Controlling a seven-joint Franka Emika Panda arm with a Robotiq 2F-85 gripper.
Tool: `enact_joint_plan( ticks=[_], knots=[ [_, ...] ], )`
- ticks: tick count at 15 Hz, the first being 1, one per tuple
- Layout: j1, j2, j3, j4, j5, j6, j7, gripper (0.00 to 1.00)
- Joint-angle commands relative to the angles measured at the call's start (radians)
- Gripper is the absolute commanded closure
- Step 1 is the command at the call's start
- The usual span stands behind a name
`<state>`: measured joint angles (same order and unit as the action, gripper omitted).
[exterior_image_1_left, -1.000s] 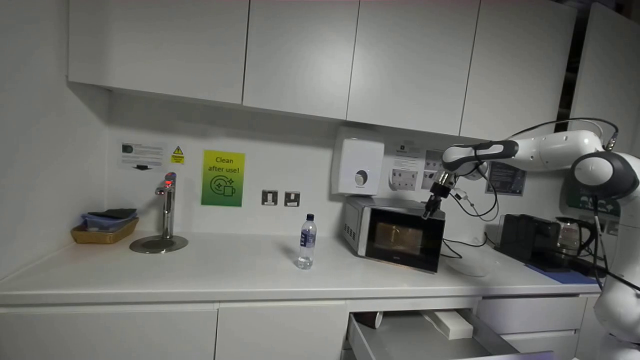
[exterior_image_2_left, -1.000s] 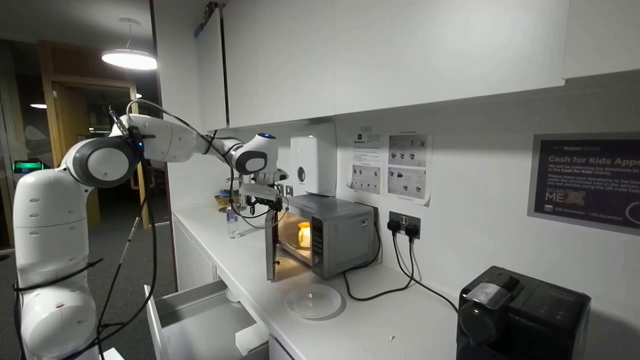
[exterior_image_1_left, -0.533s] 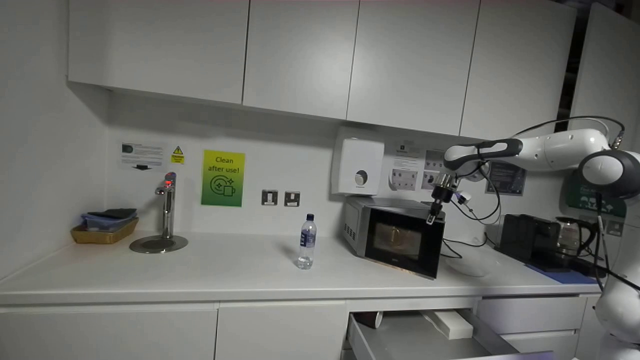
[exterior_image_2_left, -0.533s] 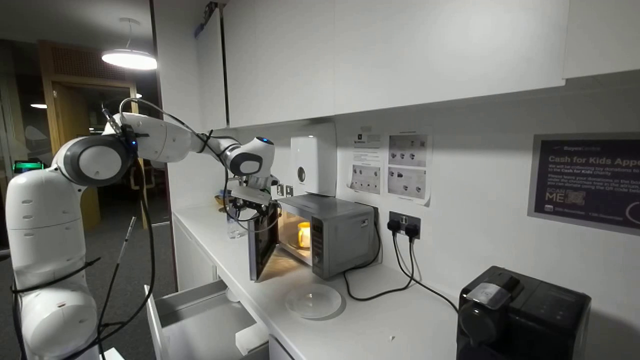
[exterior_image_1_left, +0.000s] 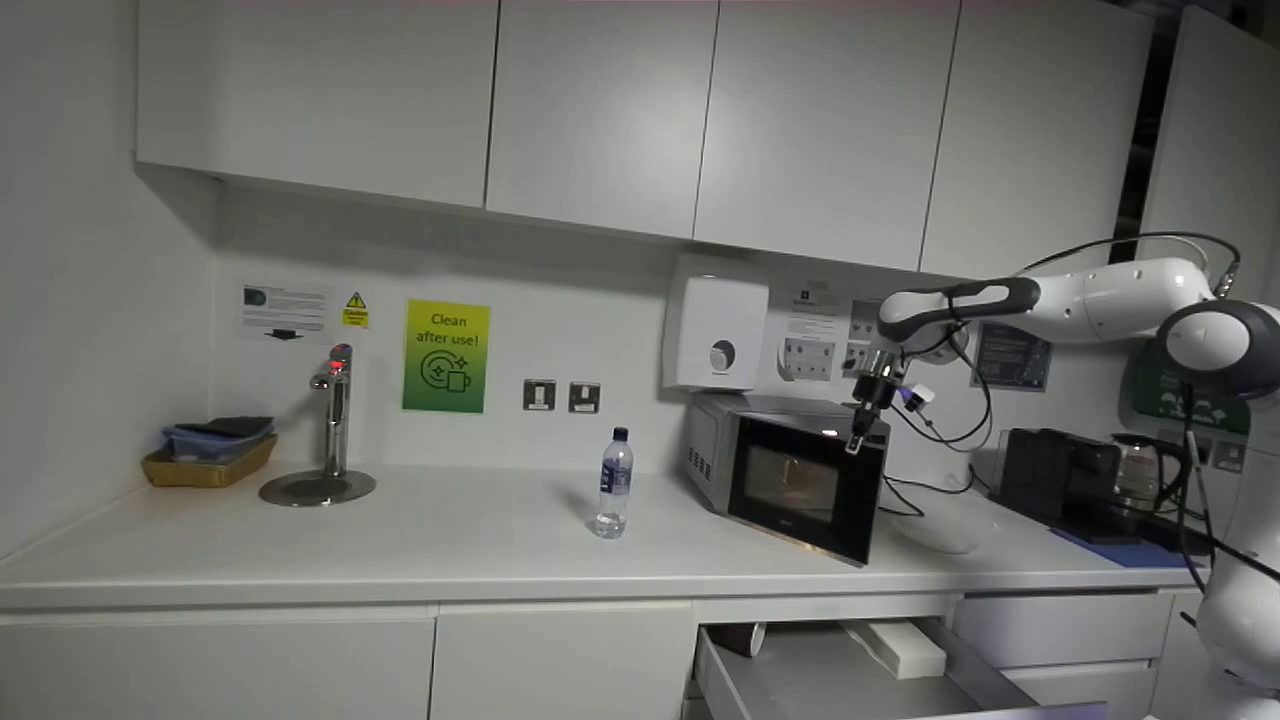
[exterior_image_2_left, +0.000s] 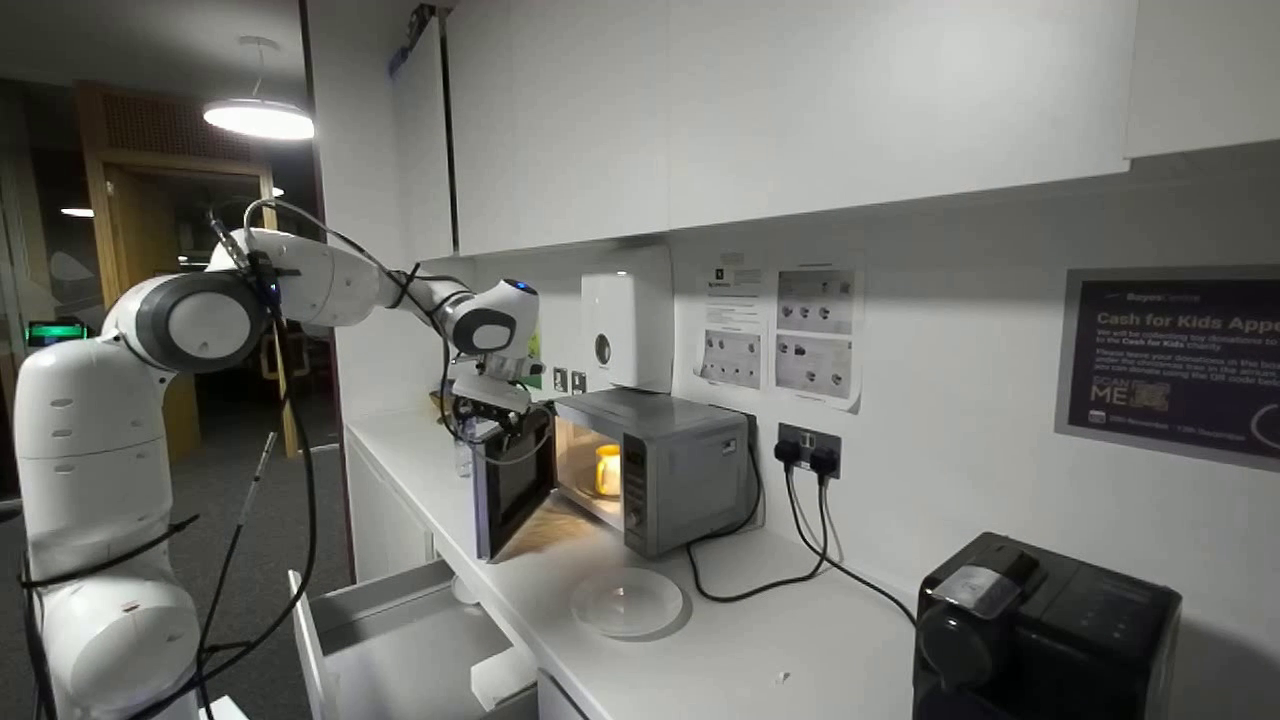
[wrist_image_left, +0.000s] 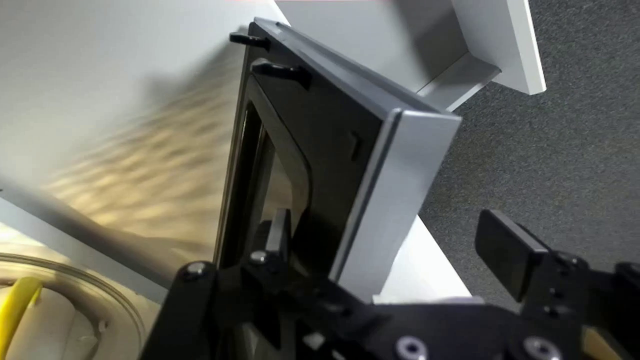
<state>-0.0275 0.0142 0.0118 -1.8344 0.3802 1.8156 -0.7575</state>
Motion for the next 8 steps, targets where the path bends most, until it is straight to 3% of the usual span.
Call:
enact_joint_plan(
  ticks=[1,8],
  knots=[
    [0.017,-0.011,0.002,0.014,0.03,-0.024,-0.032,0.0],
    [0.054,-0.003,0.029,0.033,0.023,-0.038,-0.027,0.0]
  ],
)
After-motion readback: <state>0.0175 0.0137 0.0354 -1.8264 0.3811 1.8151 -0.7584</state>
